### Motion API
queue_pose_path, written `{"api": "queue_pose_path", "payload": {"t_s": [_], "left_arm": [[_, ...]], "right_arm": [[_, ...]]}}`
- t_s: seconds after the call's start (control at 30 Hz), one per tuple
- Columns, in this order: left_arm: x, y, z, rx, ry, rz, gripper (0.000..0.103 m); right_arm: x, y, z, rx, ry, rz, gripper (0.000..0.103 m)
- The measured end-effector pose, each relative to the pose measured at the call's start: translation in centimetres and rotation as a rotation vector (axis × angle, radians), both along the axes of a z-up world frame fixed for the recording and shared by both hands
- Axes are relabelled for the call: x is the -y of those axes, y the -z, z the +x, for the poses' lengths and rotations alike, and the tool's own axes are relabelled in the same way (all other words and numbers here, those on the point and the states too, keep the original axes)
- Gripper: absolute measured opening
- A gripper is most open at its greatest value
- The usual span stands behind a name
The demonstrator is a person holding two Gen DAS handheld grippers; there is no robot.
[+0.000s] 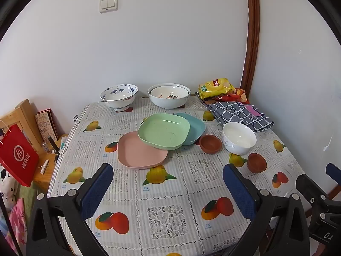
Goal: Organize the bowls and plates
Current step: 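Move both tools toward the light green plate resting on the pink plate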
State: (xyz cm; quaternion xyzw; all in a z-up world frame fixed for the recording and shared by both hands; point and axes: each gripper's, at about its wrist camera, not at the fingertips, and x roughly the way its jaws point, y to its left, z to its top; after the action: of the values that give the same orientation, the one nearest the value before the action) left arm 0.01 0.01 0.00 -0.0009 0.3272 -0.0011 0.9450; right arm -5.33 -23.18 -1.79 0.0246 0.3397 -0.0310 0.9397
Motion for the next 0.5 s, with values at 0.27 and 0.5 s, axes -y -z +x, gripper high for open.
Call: {"api": "queue_pose_path", "payload": {"t_s": [0.27, 0.5], "left_arm": [[0.0, -0.01, -0.01, 0.001, -0.001, 0.002, 0.103], [0.03, 0.0, -0.05, 0.004, -0.001, 0.005, 0.103]], "right_arm": [[0.05, -0.05, 0.06, -0.001, 0.0, 0.003, 0.103], [0.01, -0.21, 0.07, -0.001, 0.0, 0.005, 0.103]]}}
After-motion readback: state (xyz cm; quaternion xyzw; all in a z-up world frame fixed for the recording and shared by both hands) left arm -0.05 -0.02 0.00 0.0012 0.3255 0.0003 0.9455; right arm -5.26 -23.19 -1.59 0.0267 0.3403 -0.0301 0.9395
